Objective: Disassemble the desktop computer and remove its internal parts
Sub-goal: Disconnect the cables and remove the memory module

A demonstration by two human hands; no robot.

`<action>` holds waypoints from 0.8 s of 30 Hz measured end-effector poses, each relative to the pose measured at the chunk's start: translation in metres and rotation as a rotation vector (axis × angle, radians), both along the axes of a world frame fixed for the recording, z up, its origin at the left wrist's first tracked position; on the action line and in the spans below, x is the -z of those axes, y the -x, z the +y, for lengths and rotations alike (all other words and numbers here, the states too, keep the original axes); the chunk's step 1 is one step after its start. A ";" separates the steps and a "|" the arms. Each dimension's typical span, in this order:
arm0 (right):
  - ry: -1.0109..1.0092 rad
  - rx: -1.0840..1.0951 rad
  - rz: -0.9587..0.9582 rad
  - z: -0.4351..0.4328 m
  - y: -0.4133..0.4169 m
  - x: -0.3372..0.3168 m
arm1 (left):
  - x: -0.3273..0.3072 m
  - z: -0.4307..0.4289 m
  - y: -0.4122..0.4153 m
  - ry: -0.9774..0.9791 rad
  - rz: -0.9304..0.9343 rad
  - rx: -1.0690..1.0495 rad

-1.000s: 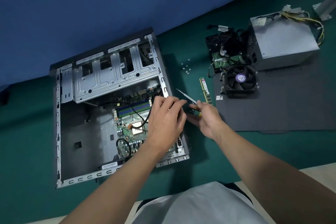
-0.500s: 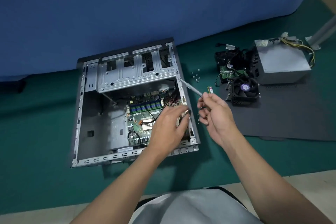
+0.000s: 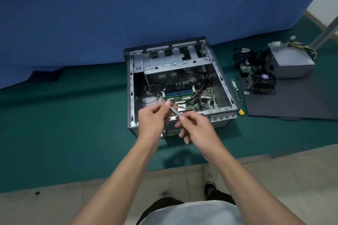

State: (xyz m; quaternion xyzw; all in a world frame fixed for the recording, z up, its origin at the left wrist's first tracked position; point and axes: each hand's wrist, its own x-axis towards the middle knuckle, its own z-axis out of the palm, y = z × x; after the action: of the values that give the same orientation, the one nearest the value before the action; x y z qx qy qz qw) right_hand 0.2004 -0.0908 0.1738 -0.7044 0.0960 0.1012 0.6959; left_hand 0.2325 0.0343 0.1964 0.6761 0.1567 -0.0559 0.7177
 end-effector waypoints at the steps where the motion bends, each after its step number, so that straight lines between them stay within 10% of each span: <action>1: 0.092 -0.035 -0.017 0.007 0.006 -0.001 | 0.002 0.004 0.008 -0.012 0.003 0.022; 7: 0.367 -0.107 -0.041 0.024 0.044 0.008 | 0.022 0.016 0.045 -0.112 0.040 0.130; 24: 0.017 0.194 0.441 -0.039 0.049 0.081 | 0.094 0.002 0.059 -0.194 0.457 -0.114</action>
State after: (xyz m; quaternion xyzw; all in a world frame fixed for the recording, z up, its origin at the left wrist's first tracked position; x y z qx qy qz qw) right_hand 0.1518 -0.1299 0.0924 -0.6585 0.3138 0.1846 0.6587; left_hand 0.1733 0.0359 0.1023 0.7018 0.3571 -0.1514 0.5975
